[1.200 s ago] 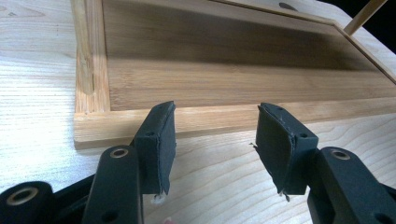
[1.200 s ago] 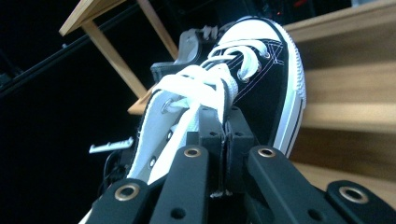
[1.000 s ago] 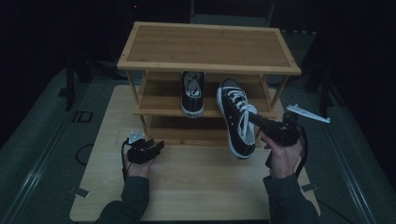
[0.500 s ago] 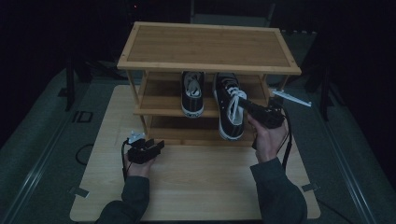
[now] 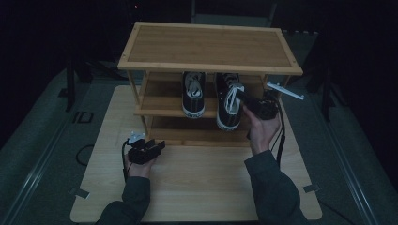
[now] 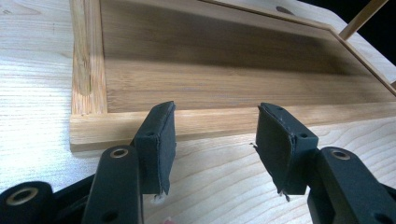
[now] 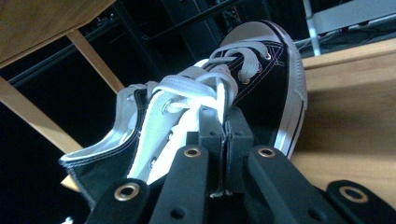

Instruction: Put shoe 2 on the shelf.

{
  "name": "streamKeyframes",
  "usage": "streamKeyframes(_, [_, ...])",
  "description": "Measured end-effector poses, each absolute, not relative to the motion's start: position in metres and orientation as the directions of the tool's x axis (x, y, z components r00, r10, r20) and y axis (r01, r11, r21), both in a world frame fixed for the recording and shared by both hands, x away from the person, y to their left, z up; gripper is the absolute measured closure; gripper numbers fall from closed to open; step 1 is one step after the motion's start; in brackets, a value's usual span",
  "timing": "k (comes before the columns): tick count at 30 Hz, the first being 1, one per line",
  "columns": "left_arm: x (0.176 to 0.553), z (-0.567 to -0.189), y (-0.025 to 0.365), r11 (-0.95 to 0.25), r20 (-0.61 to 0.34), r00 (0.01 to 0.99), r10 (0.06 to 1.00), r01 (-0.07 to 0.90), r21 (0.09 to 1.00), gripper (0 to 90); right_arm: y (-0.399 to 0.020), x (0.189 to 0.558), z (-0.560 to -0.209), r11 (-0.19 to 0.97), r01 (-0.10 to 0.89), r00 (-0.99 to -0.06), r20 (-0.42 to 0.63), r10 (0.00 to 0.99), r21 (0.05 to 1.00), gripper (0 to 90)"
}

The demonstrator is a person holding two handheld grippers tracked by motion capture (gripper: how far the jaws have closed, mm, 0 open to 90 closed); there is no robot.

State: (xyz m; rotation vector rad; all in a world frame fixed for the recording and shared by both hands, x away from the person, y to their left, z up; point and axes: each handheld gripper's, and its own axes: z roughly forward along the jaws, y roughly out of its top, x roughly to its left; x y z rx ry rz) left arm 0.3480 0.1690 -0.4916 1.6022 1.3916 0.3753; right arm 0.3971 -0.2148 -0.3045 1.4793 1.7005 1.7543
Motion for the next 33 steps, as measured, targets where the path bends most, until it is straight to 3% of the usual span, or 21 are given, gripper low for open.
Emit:
streamKeyframes(25, [0.349,-0.492,0.169,0.1,-0.343,0.307,0.888,0.598,0.795,48.2,-0.188,0.434,-0.314,-0.303,0.431,-0.375,0.475,0.796,0.85,88.7])
streamKeyframes(27, [0.349,-0.491,0.169,0.099,-0.342,0.308,0.888,0.598,0.795,48.2,-0.183,0.435,-0.314,-0.334,0.489,-0.348,0.532,0.772,0.806,88.6])
streamKeyframes(33, [0.349,-0.491,0.168,0.101,-0.343,0.307,0.888,0.598,0.795,48.2,-0.177,0.437,-0.316,-0.343,0.498,-0.342,0.544,0.766,0.797,88.6])
